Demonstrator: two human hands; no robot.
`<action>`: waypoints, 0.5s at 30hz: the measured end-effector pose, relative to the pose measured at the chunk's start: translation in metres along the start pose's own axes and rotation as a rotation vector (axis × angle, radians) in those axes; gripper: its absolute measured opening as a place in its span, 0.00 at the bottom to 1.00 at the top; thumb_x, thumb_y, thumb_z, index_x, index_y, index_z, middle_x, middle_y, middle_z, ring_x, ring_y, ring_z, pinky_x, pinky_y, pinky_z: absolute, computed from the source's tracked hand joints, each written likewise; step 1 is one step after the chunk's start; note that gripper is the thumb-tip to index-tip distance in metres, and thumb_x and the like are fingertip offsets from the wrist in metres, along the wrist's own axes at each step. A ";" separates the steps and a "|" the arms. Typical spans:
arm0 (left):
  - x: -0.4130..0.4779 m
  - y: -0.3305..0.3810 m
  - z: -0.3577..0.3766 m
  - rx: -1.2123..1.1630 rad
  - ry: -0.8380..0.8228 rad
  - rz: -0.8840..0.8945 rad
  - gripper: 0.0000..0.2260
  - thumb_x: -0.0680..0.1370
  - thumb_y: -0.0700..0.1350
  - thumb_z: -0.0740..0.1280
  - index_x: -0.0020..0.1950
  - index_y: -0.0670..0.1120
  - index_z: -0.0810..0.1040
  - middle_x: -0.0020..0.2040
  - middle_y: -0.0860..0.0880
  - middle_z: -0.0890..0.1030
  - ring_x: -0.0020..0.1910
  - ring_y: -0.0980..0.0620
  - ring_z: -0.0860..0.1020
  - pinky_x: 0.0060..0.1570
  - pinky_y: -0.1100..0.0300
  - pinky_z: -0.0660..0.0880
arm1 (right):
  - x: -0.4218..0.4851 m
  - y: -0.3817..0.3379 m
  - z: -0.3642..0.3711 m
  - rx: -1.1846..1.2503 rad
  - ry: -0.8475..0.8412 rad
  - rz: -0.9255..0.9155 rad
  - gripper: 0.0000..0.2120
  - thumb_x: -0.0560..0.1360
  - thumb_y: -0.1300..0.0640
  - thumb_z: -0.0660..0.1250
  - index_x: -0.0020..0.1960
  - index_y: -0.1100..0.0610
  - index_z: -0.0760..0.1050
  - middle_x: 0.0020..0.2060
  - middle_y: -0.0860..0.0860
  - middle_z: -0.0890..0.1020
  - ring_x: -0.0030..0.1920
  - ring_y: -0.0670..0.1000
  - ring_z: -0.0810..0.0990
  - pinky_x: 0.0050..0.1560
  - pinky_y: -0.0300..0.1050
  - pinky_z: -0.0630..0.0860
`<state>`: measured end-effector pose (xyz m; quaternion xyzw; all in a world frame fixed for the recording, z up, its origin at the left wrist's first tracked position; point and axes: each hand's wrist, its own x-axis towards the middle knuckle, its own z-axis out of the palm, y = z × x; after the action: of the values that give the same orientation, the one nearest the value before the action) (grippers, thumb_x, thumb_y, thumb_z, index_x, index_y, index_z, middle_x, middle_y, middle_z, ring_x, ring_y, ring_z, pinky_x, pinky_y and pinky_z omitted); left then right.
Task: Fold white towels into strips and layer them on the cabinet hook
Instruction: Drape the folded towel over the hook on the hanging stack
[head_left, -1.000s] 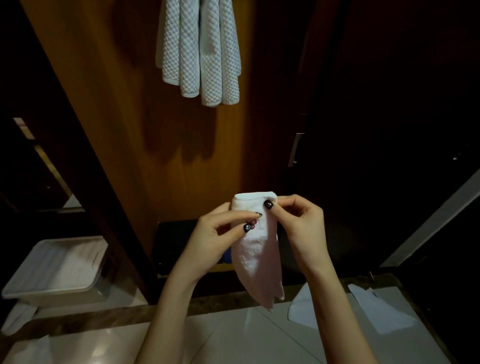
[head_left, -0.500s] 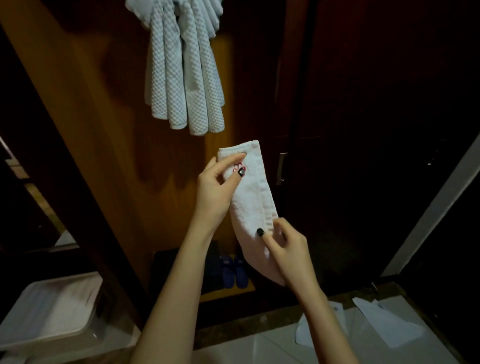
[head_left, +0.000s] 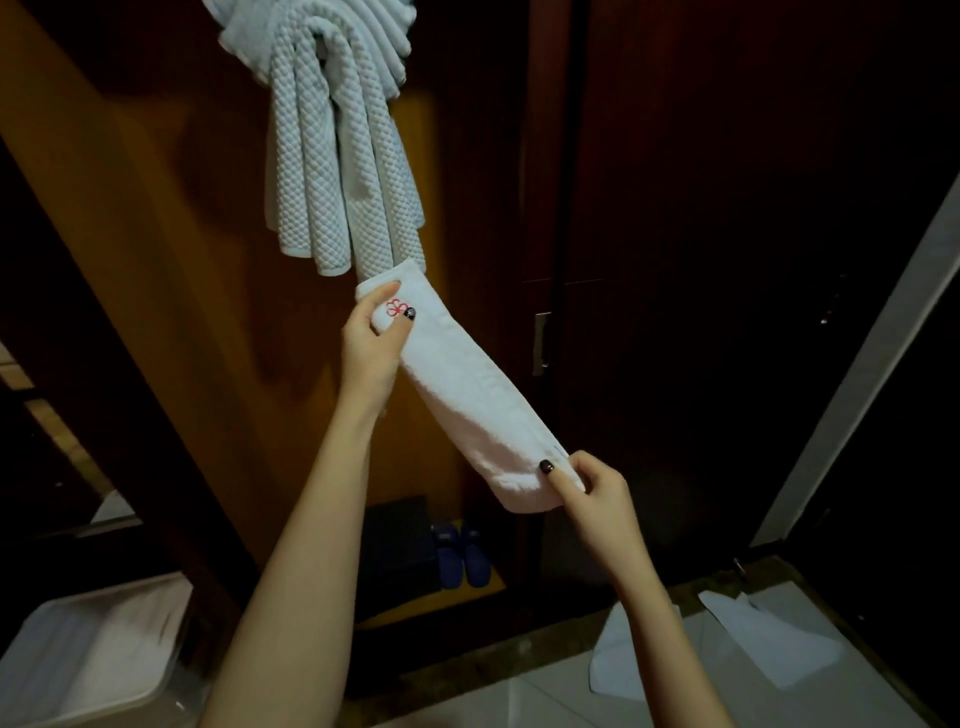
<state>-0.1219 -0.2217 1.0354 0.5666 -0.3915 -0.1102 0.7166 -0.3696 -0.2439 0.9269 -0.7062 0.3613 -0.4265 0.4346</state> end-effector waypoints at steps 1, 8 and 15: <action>0.000 -0.005 -0.001 -0.029 -0.003 -0.025 0.16 0.79 0.37 0.66 0.67 0.44 0.75 0.60 0.50 0.77 0.57 0.55 0.77 0.52 0.65 0.76 | 0.000 -0.001 -0.002 0.040 0.017 -0.012 0.16 0.78 0.58 0.67 0.35 0.62 0.68 0.29 0.48 0.68 0.32 0.43 0.66 0.32 0.39 0.61; -0.001 -0.033 0.000 -0.161 0.049 -0.212 0.17 0.80 0.36 0.65 0.69 0.44 0.73 0.60 0.48 0.76 0.56 0.54 0.78 0.47 0.64 0.77 | -0.003 -0.002 -0.005 0.095 0.130 -0.068 0.17 0.81 0.56 0.63 0.34 0.59 0.69 0.27 0.44 0.70 0.29 0.42 0.67 0.29 0.33 0.62; -0.009 -0.049 0.008 -0.103 0.087 -0.280 0.18 0.79 0.34 0.64 0.69 0.42 0.72 0.63 0.44 0.76 0.59 0.49 0.77 0.47 0.65 0.77 | -0.001 0.000 -0.013 0.128 0.172 -0.005 0.14 0.77 0.60 0.68 0.35 0.59 0.68 0.27 0.44 0.69 0.28 0.41 0.67 0.28 0.31 0.64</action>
<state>-0.1197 -0.2384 0.9881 0.5825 -0.2708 -0.2043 0.7387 -0.3821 -0.2468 0.9303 -0.6388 0.3675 -0.5087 0.4451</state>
